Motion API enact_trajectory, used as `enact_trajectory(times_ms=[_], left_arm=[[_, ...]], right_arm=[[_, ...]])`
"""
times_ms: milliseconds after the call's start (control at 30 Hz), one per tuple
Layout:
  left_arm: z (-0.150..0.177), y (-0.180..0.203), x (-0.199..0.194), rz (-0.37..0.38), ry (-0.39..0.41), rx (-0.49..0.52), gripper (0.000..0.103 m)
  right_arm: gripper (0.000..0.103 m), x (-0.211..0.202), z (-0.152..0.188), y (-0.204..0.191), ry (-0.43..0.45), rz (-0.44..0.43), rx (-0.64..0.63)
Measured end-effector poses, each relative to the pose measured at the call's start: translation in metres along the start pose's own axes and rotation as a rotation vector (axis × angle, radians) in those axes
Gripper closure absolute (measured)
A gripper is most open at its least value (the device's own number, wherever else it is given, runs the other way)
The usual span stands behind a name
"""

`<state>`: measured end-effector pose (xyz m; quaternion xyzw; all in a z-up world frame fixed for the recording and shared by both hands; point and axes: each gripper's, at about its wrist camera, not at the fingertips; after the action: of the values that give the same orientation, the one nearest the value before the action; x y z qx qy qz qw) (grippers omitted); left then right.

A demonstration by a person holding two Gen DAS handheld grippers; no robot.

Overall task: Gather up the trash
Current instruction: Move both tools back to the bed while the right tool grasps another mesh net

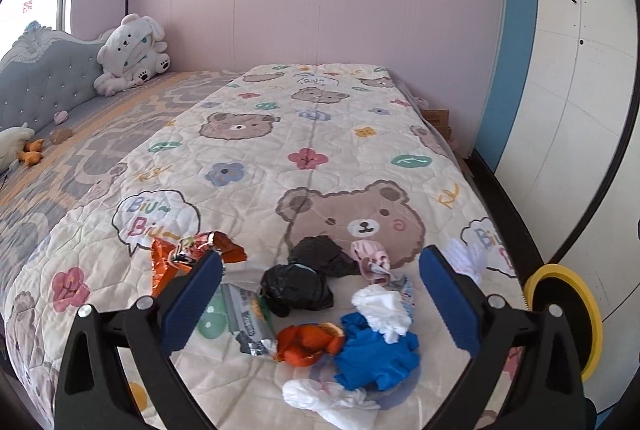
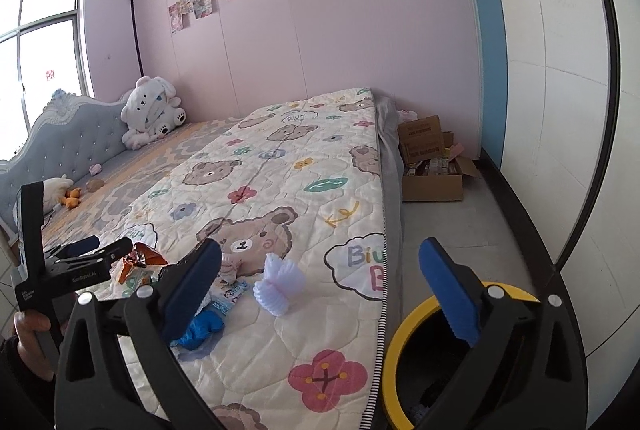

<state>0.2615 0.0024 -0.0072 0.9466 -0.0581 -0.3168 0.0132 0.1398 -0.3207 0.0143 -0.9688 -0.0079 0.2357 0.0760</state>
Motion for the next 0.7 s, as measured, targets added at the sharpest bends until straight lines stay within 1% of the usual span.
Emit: enact_trajectory(times_ms=[167,467,700], left_arm=[[-0.001,-0.028,0.013,-0.048,-0.014,-0.025,0.008],[0.000,-0.065,0.047,-0.113,-0.055,-0.058,0.008],[0.000,-0.087,0.077,-0.156,-0.093,-0.073,0.008]], right_arm=[[0.008,0.027,0.001,-0.023,-0.037,-0.025,-0.031],[0.008,0.082,0.012,-0.042,-0.123,-0.028,-0.072],[0.008,0.136,0.023,-0.052,-0.206,-0.021,-0.090]])
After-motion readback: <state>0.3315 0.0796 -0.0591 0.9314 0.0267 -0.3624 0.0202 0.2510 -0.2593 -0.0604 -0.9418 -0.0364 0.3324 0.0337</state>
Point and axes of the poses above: each gripper's, at about its wrist camera, not at the fingertips, and x roughly the way its jaws point, y to its right, z to its underside, and after that the axes turned 1 degree about -y, right-handed
